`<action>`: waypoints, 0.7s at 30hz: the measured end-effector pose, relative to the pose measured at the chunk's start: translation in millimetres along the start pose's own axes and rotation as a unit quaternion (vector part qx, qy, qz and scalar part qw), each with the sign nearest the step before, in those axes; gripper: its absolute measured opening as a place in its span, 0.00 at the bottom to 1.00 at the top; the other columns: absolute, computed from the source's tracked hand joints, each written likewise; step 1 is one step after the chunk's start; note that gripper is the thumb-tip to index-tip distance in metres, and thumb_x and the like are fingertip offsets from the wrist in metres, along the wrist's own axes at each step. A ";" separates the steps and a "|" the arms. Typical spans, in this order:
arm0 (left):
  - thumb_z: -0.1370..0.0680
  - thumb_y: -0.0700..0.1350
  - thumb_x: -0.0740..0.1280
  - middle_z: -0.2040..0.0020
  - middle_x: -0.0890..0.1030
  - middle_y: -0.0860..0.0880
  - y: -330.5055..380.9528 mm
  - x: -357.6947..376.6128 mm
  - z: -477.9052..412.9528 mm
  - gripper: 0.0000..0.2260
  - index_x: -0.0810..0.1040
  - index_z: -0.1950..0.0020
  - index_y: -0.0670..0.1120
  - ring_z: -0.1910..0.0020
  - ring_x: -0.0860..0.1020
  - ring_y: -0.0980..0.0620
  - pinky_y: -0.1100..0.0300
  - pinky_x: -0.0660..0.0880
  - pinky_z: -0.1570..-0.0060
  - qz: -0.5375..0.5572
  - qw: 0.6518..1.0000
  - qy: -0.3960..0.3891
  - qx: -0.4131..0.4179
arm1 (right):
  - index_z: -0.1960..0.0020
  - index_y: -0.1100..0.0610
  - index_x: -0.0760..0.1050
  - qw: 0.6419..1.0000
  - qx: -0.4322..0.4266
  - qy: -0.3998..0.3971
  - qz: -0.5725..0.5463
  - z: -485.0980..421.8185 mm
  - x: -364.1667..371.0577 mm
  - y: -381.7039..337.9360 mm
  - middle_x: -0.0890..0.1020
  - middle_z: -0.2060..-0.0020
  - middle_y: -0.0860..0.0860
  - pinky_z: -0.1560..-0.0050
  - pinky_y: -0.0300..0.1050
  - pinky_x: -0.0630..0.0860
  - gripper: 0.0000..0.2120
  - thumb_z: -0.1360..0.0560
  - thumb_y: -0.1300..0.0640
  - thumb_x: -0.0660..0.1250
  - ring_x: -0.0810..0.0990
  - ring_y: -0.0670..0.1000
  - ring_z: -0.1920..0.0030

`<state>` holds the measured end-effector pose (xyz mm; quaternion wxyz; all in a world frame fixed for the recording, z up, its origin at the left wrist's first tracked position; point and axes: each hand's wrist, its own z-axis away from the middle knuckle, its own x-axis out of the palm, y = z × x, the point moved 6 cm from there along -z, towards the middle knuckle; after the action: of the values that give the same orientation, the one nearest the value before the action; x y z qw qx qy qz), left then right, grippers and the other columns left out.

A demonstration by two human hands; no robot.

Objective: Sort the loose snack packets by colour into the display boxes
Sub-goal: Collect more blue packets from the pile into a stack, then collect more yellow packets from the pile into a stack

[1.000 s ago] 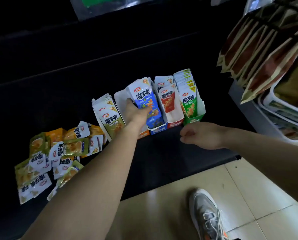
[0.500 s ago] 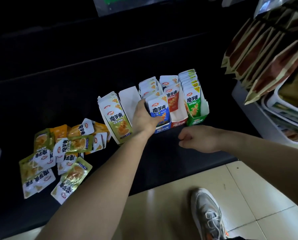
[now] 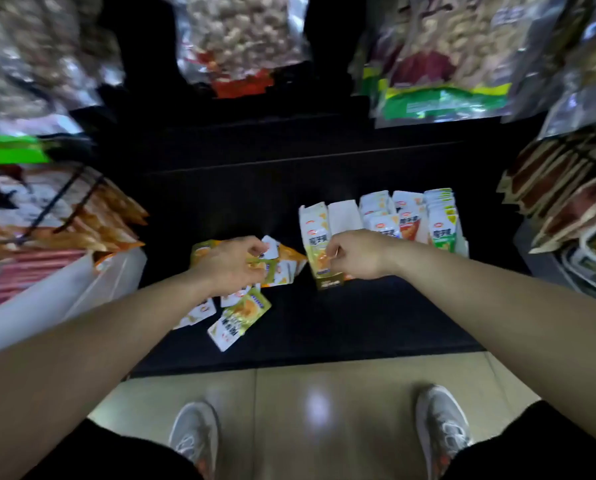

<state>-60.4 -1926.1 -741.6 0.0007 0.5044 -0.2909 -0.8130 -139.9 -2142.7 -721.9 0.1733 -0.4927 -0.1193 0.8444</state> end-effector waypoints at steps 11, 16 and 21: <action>0.24 0.56 0.70 0.40 0.74 0.56 -155.0 1.1 66.8 0.19 0.74 0.34 0.54 0.43 0.72 0.55 0.61 0.70 0.42 -0.087 0.986 -0.128 -0.054 | 0.21 0.52 0.59 0.989 -0.053 -0.112 0.087 -63.3 149.7 -109.8 0.61 0.24 0.56 0.35 0.51 0.71 0.27 0.17 0.47 0.59 0.68 0.59 0.29; 0.23 0.54 0.71 0.40 0.75 0.55 -208.4 18.5 59.2 0.16 0.75 0.37 0.54 0.46 0.74 0.54 0.60 0.72 0.45 -0.082 0.987 -0.118 -0.075 | 0.19 0.49 0.54 0.980 -0.111 -0.055 0.157 -118.9 203.2 -141.8 0.55 0.21 0.52 0.29 0.58 0.66 0.32 0.21 0.59 0.61 0.58 0.59 0.24; 0.23 0.47 0.71 0.45 0.78 0.55 -254.1 41.0 58.9 0.12 0.77 0.40 0.53 0.49 0.78 0.55 0.62 0.72 0.46 -0.002 0.992 -0.046 -0.121 | 0.19 0.50 0.48 0.959 -0.142 -0.025 0.243 -157.3 232.1 -146.8 0.53 0.20 0.51 0.24 0.58 0.55 0.43 0.26 0.63 0.68 0.51 0.58 0.22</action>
<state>-54.6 -1699.3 -876.6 0.0467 0.4636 -0.1887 -0.8645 -82.3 -1908.9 -927.2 -0.1116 -0.5053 -0.1192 0.8474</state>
